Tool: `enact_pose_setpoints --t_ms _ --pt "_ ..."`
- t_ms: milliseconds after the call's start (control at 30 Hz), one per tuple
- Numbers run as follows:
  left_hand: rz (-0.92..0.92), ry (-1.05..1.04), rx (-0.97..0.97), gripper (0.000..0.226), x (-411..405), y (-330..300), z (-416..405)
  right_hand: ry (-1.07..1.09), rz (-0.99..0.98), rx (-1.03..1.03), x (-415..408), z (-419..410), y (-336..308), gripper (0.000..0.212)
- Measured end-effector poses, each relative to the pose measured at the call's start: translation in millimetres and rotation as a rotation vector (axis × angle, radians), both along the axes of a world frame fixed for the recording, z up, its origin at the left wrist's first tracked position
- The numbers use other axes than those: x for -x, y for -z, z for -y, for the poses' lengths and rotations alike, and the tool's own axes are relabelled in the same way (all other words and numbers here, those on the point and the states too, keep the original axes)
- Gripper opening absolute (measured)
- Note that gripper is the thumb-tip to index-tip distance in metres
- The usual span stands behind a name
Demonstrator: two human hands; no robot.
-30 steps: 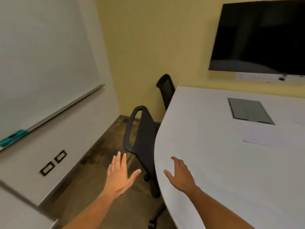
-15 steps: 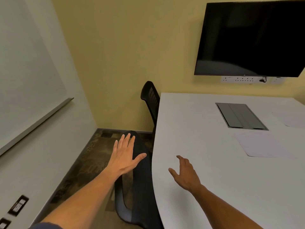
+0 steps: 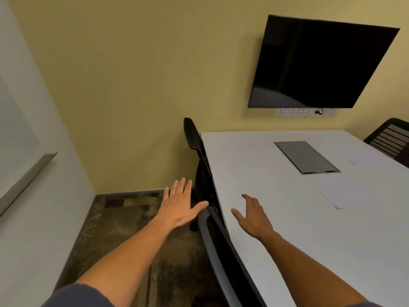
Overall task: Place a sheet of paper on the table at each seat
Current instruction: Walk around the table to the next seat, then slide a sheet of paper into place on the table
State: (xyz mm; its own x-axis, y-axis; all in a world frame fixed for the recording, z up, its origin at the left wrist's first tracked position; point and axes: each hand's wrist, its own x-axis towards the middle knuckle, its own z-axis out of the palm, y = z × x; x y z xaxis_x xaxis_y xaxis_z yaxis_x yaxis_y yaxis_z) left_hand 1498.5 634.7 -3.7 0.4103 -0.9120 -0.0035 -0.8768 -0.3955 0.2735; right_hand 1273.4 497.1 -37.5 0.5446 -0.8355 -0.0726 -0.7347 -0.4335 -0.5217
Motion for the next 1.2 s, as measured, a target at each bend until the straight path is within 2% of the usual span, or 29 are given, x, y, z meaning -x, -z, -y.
enact_pose_setpoints --t_ms 367,567,900,1200 --pt "-0.015 0.194 -0.098 0.100 -89.2 19.2 121.8 0.165 0.068 -0.022 -76.8 99.0 14.8 0.070" --pt "-0.022 0.344 -0.146 0.096 -110.3 23.3 201.4 0.259 0.070 -0.072 -104.3 143.7 23.4 0.070" --pt "-0.073 0.677 -0.206 0.095 -140.5 43.4 333.9 0.623 0.009 -0.105 -124.7 186.1 42.6 0.069" --pt "-0.043 0.979 -0.214 0.092 -161.4 40.2 415.4 0.914 0.004 -0.142 -158.4 173.0 29.4 0.066"
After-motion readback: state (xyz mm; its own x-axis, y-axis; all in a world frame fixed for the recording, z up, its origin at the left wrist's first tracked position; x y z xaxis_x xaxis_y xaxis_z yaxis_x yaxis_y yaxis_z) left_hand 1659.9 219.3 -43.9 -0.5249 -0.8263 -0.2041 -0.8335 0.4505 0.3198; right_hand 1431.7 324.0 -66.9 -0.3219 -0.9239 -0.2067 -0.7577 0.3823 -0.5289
